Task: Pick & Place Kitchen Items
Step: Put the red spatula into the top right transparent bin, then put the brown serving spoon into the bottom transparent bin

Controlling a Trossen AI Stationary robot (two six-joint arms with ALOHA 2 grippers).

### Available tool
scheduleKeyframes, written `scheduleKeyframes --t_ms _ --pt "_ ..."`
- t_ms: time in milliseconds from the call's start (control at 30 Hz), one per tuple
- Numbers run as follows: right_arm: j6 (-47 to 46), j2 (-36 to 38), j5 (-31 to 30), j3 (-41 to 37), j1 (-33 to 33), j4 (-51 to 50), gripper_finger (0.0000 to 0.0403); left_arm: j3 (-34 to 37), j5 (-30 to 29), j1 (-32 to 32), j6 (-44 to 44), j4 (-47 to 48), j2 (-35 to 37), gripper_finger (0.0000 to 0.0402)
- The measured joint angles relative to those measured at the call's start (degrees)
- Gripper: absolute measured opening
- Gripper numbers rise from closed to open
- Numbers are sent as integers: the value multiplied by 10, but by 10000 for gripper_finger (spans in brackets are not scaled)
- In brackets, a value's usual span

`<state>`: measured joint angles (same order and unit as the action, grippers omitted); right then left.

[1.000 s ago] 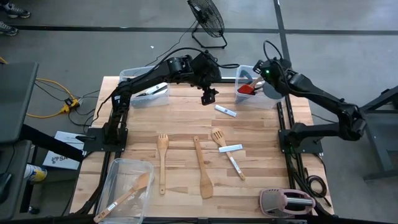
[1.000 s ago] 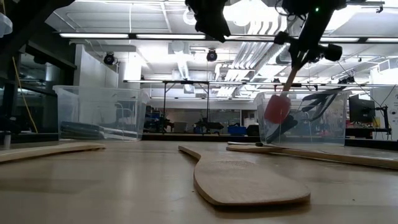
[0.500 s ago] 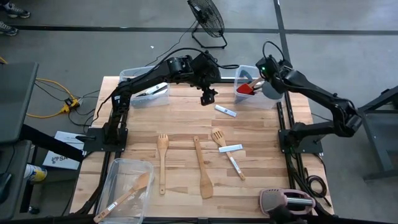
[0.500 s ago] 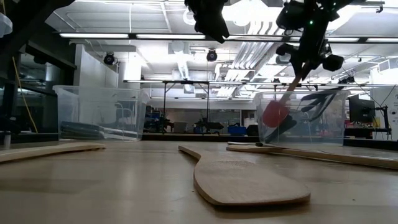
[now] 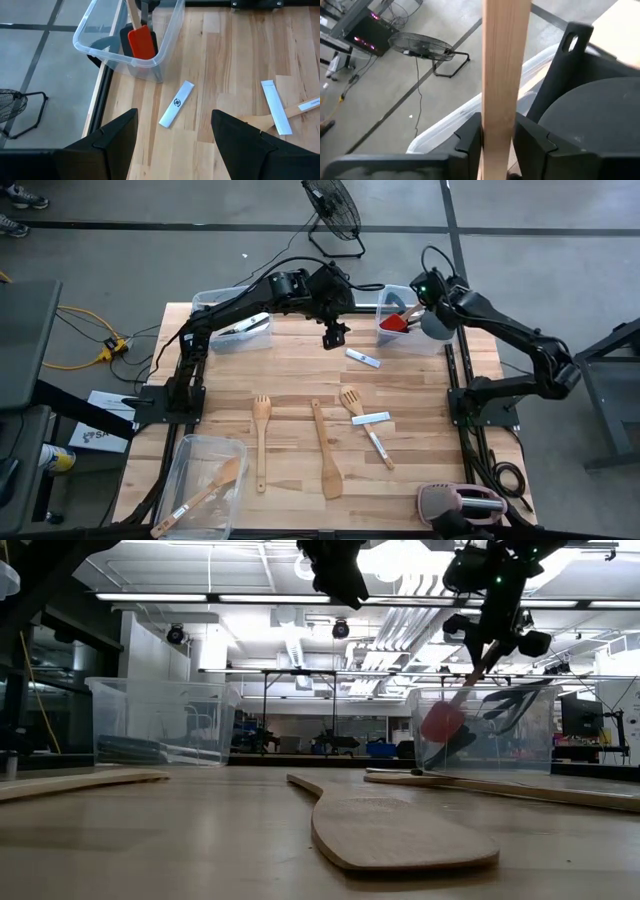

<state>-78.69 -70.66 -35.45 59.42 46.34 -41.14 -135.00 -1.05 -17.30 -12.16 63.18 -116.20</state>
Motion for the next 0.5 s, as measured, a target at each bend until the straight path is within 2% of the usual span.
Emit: scheduleKeyframes --t_ms 400,500 --pt "56 25 13 0 0 0 188 0 -2 0 0 3 0 248" --pt "79 32 21 0 -3 0 207 0 -20 0 0 10 0 248"
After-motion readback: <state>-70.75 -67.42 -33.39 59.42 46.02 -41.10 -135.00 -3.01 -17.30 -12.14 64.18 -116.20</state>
